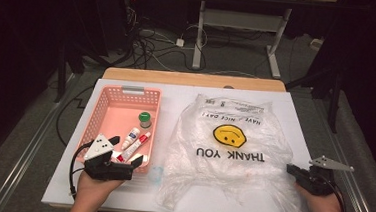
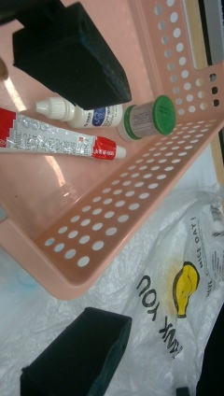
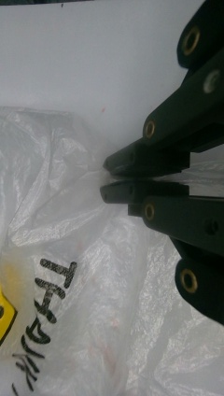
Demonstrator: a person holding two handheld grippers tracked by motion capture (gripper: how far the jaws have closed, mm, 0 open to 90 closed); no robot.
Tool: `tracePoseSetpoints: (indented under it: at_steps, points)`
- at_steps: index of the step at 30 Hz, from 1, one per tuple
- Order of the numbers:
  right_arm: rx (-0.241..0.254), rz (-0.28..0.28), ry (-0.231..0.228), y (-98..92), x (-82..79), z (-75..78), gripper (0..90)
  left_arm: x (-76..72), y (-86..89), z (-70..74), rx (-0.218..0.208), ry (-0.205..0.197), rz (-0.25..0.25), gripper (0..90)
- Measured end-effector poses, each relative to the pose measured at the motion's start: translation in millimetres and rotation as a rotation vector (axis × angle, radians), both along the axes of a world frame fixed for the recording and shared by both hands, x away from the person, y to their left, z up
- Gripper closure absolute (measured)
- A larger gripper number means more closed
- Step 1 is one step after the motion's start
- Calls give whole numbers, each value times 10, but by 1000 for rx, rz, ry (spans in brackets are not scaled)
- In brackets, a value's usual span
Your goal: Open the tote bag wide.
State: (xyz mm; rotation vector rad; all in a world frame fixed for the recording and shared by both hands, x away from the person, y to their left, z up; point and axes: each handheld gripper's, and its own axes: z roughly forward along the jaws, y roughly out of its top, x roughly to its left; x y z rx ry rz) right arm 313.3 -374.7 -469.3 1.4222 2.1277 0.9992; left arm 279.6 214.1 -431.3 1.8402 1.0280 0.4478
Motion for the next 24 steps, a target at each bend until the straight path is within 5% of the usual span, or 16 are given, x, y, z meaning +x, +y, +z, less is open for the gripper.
tracePoseSetpoints:
  at_steps: [7, 21, 24]
  points:
    - [-12, 28, -47, 160, -275, 95, 869, -29, 24, 22, -44, -9, 1, 0]
    - [11, 123, -22, 380, -798, 50, 845, -42, 0, 32, -53, -11, -21, 0]
    - [16, 121, -41, 381, -853, 67, 640, -34, 6, 31, -64, -6, -20, 0]
